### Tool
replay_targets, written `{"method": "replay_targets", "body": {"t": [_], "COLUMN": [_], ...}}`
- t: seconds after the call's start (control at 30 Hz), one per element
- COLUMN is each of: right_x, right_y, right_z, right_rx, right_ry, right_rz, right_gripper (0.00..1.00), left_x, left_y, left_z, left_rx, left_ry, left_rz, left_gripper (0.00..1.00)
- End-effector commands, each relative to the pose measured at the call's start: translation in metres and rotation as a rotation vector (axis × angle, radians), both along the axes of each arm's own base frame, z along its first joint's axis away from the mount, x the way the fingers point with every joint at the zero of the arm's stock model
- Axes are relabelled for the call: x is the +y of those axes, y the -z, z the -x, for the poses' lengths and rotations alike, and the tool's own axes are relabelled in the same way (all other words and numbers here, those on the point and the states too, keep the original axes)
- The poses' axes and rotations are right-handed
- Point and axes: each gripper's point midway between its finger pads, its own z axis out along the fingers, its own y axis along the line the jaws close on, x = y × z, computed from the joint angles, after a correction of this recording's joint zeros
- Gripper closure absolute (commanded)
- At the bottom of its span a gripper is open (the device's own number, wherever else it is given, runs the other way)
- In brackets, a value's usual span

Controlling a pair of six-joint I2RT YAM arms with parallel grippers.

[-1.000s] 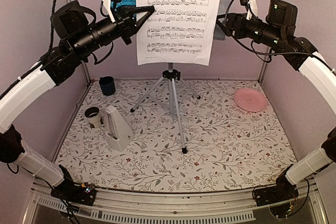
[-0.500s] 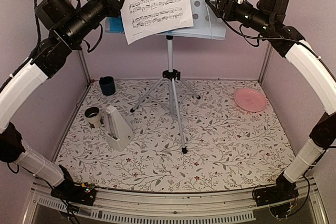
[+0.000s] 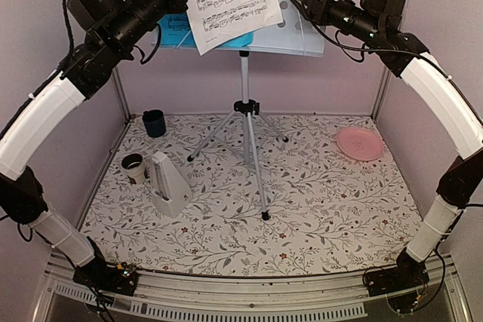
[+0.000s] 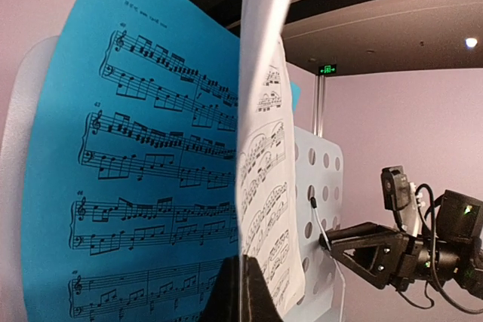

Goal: Set up the instrument practice props

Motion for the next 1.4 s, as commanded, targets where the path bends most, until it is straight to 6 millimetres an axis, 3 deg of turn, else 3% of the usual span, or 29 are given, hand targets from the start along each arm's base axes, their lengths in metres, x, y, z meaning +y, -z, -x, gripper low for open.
{"method": "replay_targets", "body": {"t": [0.0,0.07,0.2,0.43,0.97,1.17,1.23,1.37], "right_x": [0.005,0.007,0.010,0.018,0.041,0.050,0.052,0.054], "right_y": [0.005,0.004,0.003,0.000,0.002,0.002,0.002,0.002], "right_z": [-0.007,-0.005,-0.001,0.010,0.035,0.042,0.044,0.046], "right_rx": [0.015,0.009,-0.016,-0.098,-0.202,-0.247,-0.252,-0.255], "right_ry": [0.009,0.001,-0.010,-0.029,-0.137,-0.177,-0.188,-0.200], "right_rz": [0.004,0.003,0.005,0.019,0.060,0.093,0.095,0.101], "right_gripper": [0.59,0.68,1.00,1.00,1.00,1.00,1.00,1.00], "left_x": [-0.002,-0.005,-0.011,-0.019,-0.097,-0.105,-0.120,-0.126], "left_y": [-0.008,-0.009,-0.008,-0.008,0.008,0.007,0.025,0.028], "left_z": [-0.003,-0.005,-0.008,-0.022,-0.040,-0.040,-0.052,-0.053], "left_rx": [-0.018,-0.023,-0.023,-0.012,-0.080,-0.115,-0.093,-0.104], "left_ry": [-0.004,-0.006,-0.012,-0.040,0.123,0.138,0.147,0.162], "left_rz": [0.009,0.007,-0.001,-0.019,-0.181,-0.192,-0.216,-0.225], "left_gripper": [1.00,1.00,1.00,1.00,1.00,1.00,1.00,1.00]}}
